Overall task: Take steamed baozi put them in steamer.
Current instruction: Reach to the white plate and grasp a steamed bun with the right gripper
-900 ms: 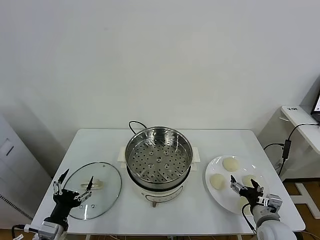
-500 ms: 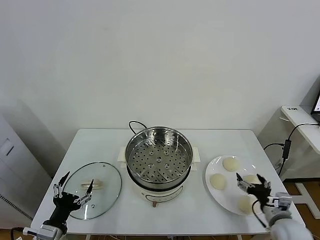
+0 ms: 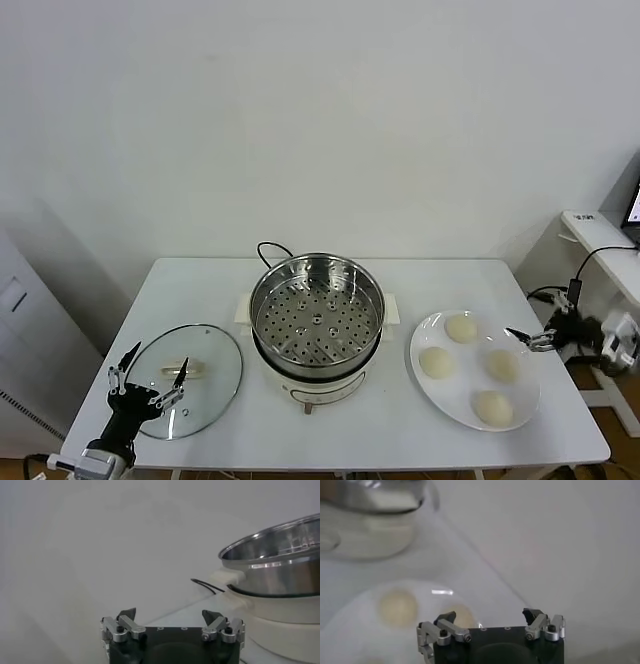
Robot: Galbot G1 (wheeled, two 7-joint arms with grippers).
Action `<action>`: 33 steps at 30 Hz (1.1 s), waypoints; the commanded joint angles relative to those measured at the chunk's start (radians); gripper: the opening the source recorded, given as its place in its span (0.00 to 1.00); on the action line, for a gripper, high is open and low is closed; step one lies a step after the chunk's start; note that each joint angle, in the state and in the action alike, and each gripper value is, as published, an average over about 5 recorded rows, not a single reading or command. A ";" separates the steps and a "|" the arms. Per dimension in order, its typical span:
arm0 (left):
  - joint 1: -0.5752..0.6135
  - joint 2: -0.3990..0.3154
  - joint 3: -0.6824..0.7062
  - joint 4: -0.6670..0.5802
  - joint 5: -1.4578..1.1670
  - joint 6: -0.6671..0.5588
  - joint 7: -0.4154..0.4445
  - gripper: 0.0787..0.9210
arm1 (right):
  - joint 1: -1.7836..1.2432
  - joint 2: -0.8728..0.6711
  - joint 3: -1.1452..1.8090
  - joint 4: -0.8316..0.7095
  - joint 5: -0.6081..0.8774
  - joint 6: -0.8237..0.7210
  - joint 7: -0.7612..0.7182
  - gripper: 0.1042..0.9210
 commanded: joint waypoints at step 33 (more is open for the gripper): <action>-0.026 -0.029 -0.001 -0.012 0.047 0.028 -0.017 0.88 | 0.737 0.421 -0.845 -0.583 -0.469 0.097 -0.175 0.88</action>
